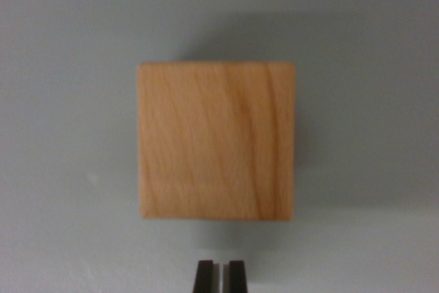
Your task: Push wooden cube
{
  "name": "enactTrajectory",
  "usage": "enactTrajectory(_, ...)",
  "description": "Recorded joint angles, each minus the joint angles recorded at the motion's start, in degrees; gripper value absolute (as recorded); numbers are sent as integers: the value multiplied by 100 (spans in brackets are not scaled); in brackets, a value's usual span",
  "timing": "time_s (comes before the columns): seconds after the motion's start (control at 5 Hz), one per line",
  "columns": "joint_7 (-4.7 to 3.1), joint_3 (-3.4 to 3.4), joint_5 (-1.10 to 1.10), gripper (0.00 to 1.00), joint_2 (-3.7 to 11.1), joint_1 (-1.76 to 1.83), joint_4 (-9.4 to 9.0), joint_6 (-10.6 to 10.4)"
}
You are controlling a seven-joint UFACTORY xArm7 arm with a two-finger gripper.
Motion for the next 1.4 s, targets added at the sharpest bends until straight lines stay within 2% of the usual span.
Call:
enactTrajectory(0.2, 0, 0, 0, 100, 0, 0, 0, 0)
enactTrajectory(0.4, 4, 1, -1, 100, 119, 0, 191, 72)
enactTrajectory(0.6, 4, 1, -1, 100, 119, 0, 191, 72)
enactTrajectory(0.8, 8, 2, -2, 100, 254, 0, 409, 155)
enactTrajectory(1.0, 8, 2, -2, 100, 254, 0, 409, 155)
enactTrajectory(1.2, 13, 3, -4, 100, 403, 1, 649, 246)
enactTrajectory(1.4, 13, 3, -4, 100, 403, 1, 649, 246)
